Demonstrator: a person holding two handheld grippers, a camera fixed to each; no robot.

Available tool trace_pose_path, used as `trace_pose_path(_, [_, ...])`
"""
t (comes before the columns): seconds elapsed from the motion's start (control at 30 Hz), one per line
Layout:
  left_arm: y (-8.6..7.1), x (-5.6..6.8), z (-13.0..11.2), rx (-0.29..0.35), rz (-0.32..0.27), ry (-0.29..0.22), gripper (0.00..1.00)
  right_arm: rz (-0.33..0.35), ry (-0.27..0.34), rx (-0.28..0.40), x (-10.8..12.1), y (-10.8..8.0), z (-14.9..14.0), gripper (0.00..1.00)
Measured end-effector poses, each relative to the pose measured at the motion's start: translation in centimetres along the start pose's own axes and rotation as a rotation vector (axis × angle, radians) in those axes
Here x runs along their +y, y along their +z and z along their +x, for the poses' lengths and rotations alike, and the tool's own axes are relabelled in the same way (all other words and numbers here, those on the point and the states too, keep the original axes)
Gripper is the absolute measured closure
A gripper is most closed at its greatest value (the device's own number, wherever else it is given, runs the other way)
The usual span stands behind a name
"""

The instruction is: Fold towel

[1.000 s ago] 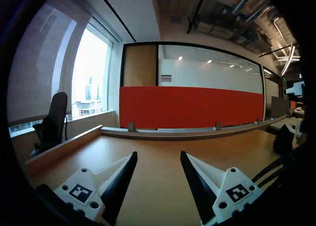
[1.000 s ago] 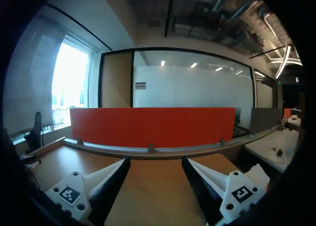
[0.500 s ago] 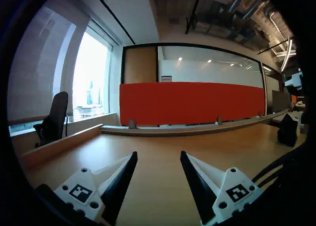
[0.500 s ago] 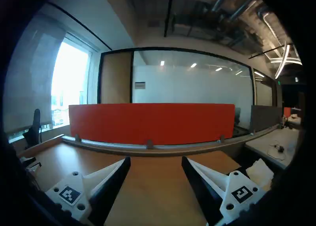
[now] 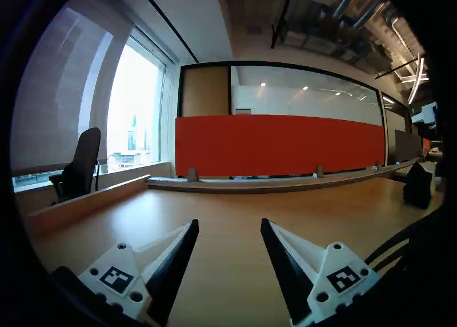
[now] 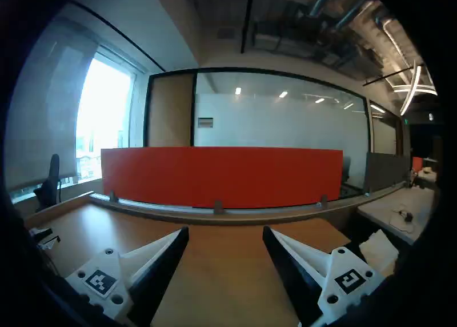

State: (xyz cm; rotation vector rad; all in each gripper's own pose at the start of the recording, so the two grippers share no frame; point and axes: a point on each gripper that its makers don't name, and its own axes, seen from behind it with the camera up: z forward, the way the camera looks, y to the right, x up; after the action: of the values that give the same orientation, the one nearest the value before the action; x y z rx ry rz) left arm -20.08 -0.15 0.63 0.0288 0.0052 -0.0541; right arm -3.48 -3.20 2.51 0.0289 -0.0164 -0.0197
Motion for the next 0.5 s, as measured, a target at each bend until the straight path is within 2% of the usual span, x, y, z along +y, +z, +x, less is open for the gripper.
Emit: trace_pose_path(0.5, [-0.53, 0.13, 0.57, 0.018, -0.002, 0.002, 0.2, -0.007, 0.006, -0.003, 0.5, -0.01, -0.15, 0.0])
